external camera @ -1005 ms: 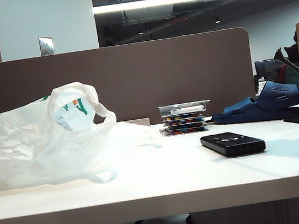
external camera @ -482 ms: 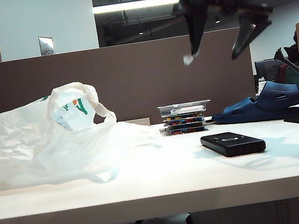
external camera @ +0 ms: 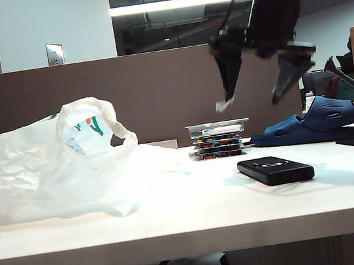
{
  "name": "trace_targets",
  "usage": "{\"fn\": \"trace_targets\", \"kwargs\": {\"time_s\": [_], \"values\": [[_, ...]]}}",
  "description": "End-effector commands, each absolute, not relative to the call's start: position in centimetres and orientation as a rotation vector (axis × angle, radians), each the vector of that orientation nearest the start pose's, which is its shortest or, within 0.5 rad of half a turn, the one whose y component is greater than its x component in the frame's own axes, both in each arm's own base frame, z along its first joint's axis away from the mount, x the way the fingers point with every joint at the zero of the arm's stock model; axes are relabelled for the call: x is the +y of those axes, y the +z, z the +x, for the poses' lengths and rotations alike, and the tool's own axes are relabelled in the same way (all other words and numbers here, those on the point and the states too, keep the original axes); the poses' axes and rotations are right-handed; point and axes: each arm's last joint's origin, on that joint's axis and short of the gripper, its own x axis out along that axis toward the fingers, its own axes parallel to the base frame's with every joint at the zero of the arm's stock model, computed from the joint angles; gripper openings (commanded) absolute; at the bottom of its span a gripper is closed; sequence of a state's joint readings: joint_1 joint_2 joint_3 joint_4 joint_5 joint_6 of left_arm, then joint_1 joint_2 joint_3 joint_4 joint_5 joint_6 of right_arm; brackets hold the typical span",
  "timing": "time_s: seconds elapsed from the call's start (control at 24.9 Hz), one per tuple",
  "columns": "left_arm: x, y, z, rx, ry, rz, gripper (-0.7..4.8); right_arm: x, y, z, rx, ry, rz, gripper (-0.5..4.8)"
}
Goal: Put the power bank into the bag.
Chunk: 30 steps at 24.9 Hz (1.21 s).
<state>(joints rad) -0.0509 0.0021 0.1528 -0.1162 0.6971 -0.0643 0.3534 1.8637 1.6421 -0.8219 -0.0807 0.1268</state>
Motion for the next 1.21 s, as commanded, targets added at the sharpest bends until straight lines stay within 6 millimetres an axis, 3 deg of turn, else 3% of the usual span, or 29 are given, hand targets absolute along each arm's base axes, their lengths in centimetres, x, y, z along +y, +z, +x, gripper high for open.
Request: {"fn": "trace_targets", "kwargs": {"time_s": [0.04, 0.6, 1.21], "values": [[-2.3, 20.7, 7.7, -0.029, -0.754, -0.04, -0.06, 14.3, 27.0, 37.7, 1.073, 0.323, -0.027, 4.79], [-2.3, 20.7, 7.7, -0.029, -0.754, -0.041, -0.06, 14.8, 22.2, 39.5, 1.173, 0.243, -0.022, 4.79], [-2.3, 20.7, 7.7, -0.028, -0.755, -0.043, -0.06, 14.9, 19.9, 40.4, 1.193, 0.203, -0.047, 4.79]]}}
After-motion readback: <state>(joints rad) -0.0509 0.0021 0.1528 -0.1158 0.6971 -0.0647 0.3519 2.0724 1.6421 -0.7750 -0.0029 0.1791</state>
